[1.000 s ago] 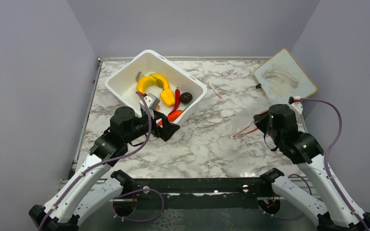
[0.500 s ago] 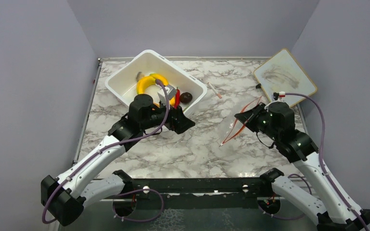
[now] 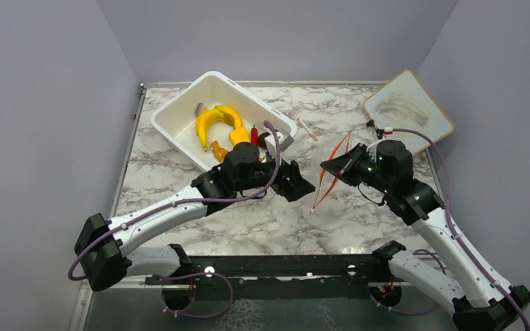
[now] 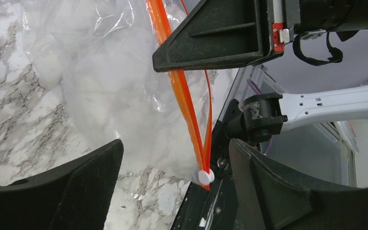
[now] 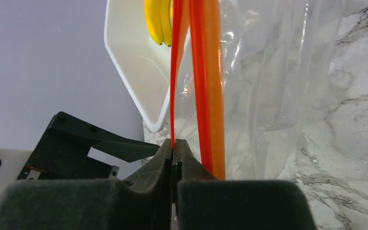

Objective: Place the food in the zip-top bag and seal the zipper
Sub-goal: Pick up the zipper food storage bag at the center of the board.

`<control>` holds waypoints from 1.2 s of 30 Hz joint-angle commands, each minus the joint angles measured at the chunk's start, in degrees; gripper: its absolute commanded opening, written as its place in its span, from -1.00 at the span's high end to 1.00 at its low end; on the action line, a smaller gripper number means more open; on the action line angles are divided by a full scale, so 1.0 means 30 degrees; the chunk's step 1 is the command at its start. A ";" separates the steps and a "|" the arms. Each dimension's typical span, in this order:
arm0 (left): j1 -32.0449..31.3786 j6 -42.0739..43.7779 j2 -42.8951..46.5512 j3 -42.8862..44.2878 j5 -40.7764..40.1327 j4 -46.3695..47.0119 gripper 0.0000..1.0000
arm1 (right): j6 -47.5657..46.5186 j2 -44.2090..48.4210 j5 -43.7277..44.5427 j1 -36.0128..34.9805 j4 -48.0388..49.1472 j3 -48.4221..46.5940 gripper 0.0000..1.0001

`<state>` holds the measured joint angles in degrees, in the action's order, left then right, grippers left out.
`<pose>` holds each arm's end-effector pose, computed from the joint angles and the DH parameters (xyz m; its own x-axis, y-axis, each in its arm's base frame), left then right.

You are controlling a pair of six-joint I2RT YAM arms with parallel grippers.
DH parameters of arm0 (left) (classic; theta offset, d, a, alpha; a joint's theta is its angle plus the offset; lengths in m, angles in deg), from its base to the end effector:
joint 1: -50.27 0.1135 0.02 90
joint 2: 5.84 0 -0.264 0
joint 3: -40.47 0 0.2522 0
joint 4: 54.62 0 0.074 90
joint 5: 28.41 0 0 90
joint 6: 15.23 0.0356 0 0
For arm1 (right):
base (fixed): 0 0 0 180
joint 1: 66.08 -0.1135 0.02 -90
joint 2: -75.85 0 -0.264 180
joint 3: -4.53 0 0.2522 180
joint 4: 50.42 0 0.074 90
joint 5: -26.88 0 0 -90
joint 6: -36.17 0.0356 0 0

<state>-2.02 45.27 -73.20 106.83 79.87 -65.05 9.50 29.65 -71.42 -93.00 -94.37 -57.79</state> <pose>0.1601 -0.2253 0.3314 -0.5680 -0.0298 -0.8225 0.7578 0.3710 -0.5368 0.1547 0.0843 0.3231 -0.6889 0.6419 -0.3367 0.1198 0.5590 0.8205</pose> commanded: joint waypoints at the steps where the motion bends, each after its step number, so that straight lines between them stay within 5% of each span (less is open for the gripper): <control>1: -0.0782 -0.0426 -0.1053 0.0724 -0.1500 0.1993 -0.68 | 0.0520 0.0201 -0.1036 0.0037 0.1230 0.0270 0.99; 14: -0.2051 -0.0070 -0.3355 0.1255 -0.3598 0.3402 -0.53 | -0.0016 0.0282 -0.1883 0.0037 0.1604 0.0577 0.99; 20: -0.2242 0.0075 -0.3561 0.1305 -0.3986 0.3424 0.24 | -0.1271 0.0310 -0.1583 0.0037 0.0991 0.0357 0.98; 24: -0.2286 0.0145 -0.3462 0.1210 -0.4102 0.3490 0.96 | -0.2112 0.0462 0.0077 0.0039 -0.0743 -0.0461 0.58; 29: -0.2387 0.0275 -0.3365 0.1055 -0.4334 0.3478 1.00 | -0.2201 0.0895 0.2573 0.0037 -0.3344 -0.1928 0.11; 36: -0.2520 0.0435 -0.3175 0.0924 -0.5107 0.3488 1.00 | -0.0856 0.1442 0.5089 0.0044 -0.6632 -0.3205 0.01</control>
<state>-8.88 45.62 -83.91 108.92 67.26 -56.83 4.97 33.04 -62.74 -93.00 -106.61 -65.18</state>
